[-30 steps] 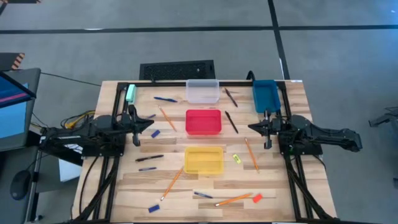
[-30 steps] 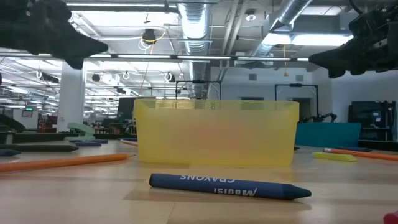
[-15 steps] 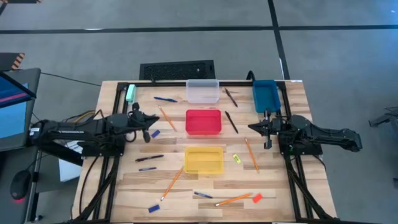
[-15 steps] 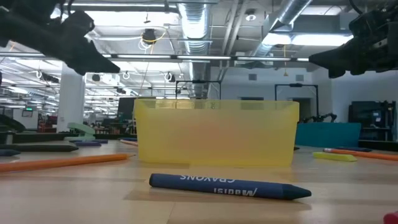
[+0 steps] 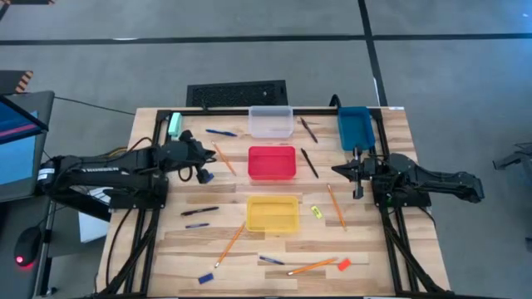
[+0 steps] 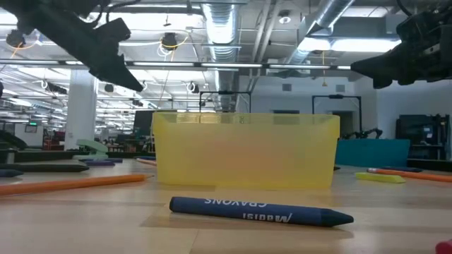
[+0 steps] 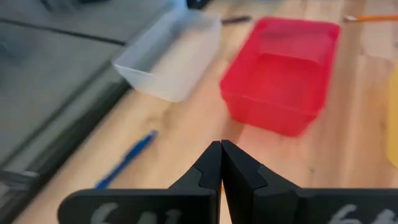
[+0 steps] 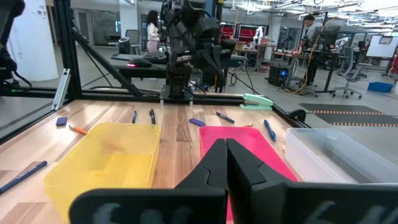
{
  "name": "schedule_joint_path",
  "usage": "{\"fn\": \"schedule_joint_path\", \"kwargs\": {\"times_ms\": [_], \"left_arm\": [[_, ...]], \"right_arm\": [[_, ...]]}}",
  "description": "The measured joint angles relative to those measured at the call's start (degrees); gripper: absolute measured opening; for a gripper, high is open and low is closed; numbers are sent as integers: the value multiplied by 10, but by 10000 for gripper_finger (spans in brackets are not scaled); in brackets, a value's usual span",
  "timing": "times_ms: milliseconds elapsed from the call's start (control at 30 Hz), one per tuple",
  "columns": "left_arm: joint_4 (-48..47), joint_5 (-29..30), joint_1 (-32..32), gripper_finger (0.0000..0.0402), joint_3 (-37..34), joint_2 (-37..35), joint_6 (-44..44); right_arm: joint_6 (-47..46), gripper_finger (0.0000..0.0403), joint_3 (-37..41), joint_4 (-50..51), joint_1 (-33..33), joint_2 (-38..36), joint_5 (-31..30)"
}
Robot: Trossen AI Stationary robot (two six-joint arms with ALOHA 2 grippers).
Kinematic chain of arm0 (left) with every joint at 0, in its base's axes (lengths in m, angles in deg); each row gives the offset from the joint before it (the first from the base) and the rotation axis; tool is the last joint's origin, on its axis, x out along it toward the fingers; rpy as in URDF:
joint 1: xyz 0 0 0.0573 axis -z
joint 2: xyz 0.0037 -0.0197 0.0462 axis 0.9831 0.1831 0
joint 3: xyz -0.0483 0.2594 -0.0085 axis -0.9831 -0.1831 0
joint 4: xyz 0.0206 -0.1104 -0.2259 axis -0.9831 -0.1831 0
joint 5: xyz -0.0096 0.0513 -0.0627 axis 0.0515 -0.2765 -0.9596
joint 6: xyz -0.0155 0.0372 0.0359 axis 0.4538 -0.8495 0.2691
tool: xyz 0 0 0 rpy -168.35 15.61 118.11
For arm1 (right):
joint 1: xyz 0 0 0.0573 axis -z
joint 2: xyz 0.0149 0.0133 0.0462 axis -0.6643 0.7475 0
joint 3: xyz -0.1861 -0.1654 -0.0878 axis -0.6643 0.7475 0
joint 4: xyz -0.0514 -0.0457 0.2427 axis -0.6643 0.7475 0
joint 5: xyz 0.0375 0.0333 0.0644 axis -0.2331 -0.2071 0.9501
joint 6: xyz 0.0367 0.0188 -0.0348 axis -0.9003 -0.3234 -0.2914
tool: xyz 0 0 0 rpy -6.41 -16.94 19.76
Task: Sort crayons/erasers/pens/pencils in bins
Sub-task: Put the top blue crayon into the red bin
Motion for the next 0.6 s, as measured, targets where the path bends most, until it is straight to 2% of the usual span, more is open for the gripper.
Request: {"fn": "schedule_joint_path", "kwargs": {"times_ms": [133, 367, 600], "left_arm": [[-63, -63, -26, 0, 39, 41, 6], [-174, -70, -62, 0, 101, 134, -6], [-219, -91, -100, 0, 111, 204, -54]], "right_arm": [[0, 17, 0, 0, 0, 0, 0], [0, 17, 0, 0, 0, 0, 0], [0, 17, 0, 0, 0, 0, 0]]}}
